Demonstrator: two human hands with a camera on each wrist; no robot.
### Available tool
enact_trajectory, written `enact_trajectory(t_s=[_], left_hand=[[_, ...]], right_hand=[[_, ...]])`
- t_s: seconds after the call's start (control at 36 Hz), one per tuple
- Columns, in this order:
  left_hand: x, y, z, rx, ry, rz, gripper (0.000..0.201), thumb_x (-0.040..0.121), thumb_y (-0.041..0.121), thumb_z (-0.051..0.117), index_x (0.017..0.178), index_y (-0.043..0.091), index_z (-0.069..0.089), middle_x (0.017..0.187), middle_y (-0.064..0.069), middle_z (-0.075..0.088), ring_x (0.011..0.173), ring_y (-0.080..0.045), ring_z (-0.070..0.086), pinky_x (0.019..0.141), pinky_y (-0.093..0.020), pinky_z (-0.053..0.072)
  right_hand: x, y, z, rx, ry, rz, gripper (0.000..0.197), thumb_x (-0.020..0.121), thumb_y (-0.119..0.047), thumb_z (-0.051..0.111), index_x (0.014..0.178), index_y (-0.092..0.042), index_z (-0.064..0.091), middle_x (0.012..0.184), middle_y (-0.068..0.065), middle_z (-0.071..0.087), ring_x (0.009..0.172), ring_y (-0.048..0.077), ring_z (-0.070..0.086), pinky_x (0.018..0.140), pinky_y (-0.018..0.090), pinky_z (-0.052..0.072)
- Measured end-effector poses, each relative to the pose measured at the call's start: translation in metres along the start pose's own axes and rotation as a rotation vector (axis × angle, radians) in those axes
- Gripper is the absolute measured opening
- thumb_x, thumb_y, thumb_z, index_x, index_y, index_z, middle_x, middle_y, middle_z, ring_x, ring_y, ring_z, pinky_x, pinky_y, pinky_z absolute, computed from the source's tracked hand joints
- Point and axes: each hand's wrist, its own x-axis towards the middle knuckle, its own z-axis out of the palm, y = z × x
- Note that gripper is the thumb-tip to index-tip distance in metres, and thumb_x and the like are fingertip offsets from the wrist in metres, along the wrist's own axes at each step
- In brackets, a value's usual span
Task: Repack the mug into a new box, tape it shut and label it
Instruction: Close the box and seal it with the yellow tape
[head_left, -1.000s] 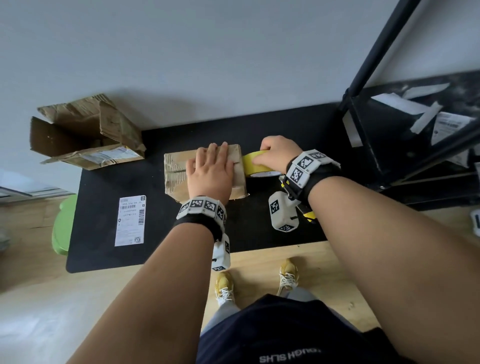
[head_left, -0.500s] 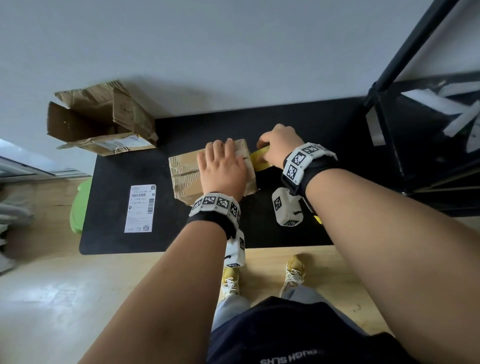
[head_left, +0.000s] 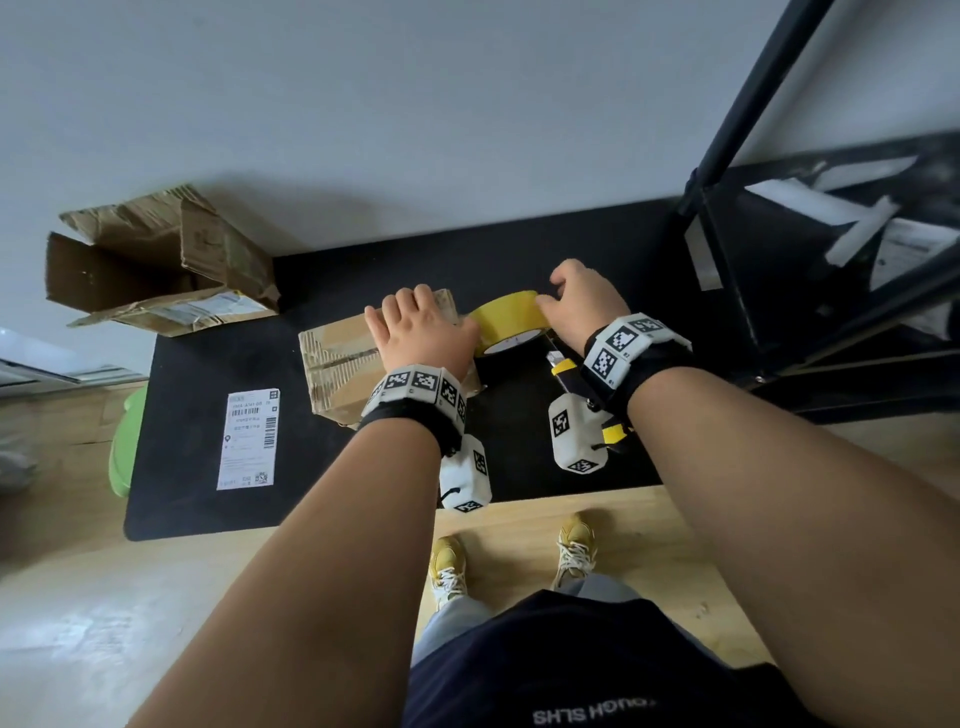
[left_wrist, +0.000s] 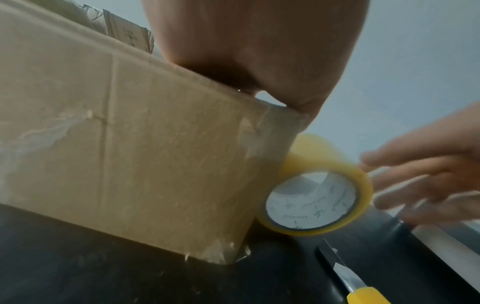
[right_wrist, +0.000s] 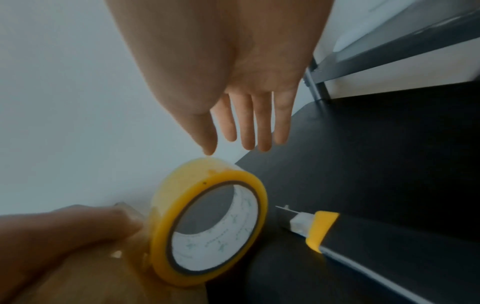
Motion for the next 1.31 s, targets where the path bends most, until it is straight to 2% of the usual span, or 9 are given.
enact_trajectory(t_s=[0.17,0.31,0.44,0.75,0.94,1.06,1.17,1.25,1.31], left_hand=[[-0.002,0.002,0.002,0.002,0.047,-0.006,0.053,0.082,0.042,0.047,0.126,0.012,0.045,0.126,-0.005,0.047,0.127,-0.028,0.036,0.117,-0.048,0.009],[-0.003,0.007,0.005,0.027,0.075,-0.021,0.049,0.08,0.035,0.047,0.122,0.011,0.047,0.125,-0.008,0.049,0.125,-0.03,0.037,0.117,-0.051,0.009],[-0.003,0.004,0.01,0.033,0.088,-0.006,0.044,0.084,0.037,0.045,0.121,0.014,0.047,0.123,-0.008,0.048,0.123,-0.031,0.037,0.116,-0.051,0.008],[-0.001,0.009,0.009,0.04,0.077,-0.032,0.042,0.08,0.029,0.047,0.119,0.013,0.046,0.124,-0.011,0.047,0.124,-0.033,0.037,0.116,-0.052,0.008],[-0.002,0.009,0.011,0.009,0.101,-0.043,0.035,0.084,0.028,0.045,0.115,0.011,0.049,0.12,-0.012,0.05,0.121,-0.034,0.039,0.115,-0.054,0.009],[-0.003,0.007,0.006,-0.003,0.043,-0.02,0.043,0.09,0.04,0.042,0.121,0.013,0.047,0.127,-0.011,0.047,0.128,-0.031,0.034,0.116,-0.052,0.004],[0.002,0.002,-0.001,-0.126,-0.012,-0.03,0.049,0.096,0.044,0.031,0.135,0.016,0.043,0.139,-0.006,0.042,0.136,-0.026,0.028,0.118,-0.049,0.0],[0.002,-0.005,-0.006,-0.214,-0.025,0.0,0.049,0.1,0.034,0.03,0.144,0.014,0.036,0.148,-0.005,0.036,0.141,-0.023,0.023,0.119,-0.045,0.0],[0.0,-0.012,-0.008,-0.219,-0.034,0.031,0.049,0.1,0.03,0.029,0.146,0.012,0.032,0.151,-0.006,0.033,0.143,-0.023,0.021,0.12,-0.043,0.001]], right_hand=[[-0.015,0.033,0.012,-0.087,-0.056,0.181,0.029,0.093,-0.019,0.053,0.119,-0.007,0.05,0.114,0.012,0.061,0.1,0.029,0.061,0.071,0.033,0.044],[-0.031,0.053,0.031,-0.142,-0.166,0.242,0.053,0.082,-0.038,0.07,0.121,-0.009,0.049,0.117,0.011,0.059,0.103,0.03,0.061,0.078,0.037,0.05],[-0.038,0.06,0.044,-0.279,-0.222,0.211,0.063,0.078,-0.035,0.078,0.127,-0.011,0.046,0.126,0.01,0.053,0.113,0.029,0.055,0.089,0.041,0.05],[-0.04,0.057,0.041,-0.238,-0.147,0.191,0.049,0.085,-0.033,0.061,0.126,-0.011,0.045,0.122,0.012,0.052,0.104,0.03,0.057,0.071,0.035,0.043],[-0.037,0.038,0.02,-0.079,-0.082,0.233,0.037,0.094,-0.03,0.043,0.122,-0.006,0.049,0.12,0.016,0.053,0.102,0.033,0.057,0.075,0.037,0.041],[-0.035,0.024,0.004,0.007,-0.067,0.203,0.029,0.099,-0.021,0.034,0.108,-0.003,0.055,0.116,0.018,0.057,0.1,0.035,0.055,0.074,0.035,0.037],[-0.039,0.006,-0.006,0.116,-0.008,0.158,0.016,0.096,-0.022,0.039,0.091,-0.011,0.049,0.093,0.013,0.058,0.08,0.03,0.051,0.067,0.034,0.033],[-0.042,-0.009,-0.011,0.106,-0.001,0.059,0.01,0.093,-0.019,0.043,0.095,-0.013,0.05,0.086,0.009,0.058,0.078,0.031,0.055,0.063,0.034,0.037],[-0.043,-0.017,-0.013,0.105,-0.007,0.0,0.024,0.093,-0.02,0.044,0.115,-0.019,0.054,0.099,0.009,0.064,0.088,0.032,0.06,0.069,0.035,0.044]])
